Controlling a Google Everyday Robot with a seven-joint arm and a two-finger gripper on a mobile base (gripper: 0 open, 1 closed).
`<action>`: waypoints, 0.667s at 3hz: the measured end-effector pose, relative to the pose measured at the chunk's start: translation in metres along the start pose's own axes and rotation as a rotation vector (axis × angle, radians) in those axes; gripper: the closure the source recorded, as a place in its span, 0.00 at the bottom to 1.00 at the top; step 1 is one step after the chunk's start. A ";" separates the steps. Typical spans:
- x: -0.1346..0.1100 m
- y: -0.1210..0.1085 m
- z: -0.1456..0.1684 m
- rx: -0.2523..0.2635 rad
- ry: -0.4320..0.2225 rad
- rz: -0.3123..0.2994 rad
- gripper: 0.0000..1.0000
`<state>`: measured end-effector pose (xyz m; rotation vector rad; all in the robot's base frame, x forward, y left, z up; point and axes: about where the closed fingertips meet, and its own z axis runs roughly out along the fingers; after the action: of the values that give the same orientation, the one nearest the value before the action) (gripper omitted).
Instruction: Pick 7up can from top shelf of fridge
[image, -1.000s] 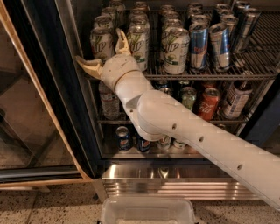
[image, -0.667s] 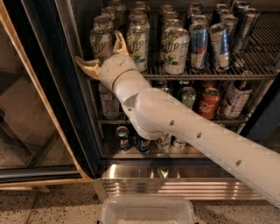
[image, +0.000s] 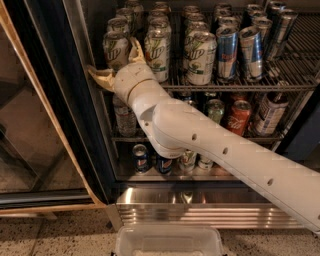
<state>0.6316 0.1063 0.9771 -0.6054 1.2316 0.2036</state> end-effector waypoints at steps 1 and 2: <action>0.004 -0.002 0.004 0.001 0.012 -0.001 0.23; 0.010 -0.006 0.008 0.004 0.024 -0.001 0.24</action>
Offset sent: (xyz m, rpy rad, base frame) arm 0.0209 -0.0068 -0.0101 -0.0161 0.0308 -0.0231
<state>0.6440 0.1037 0.9718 -0.6061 1.2541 0.1933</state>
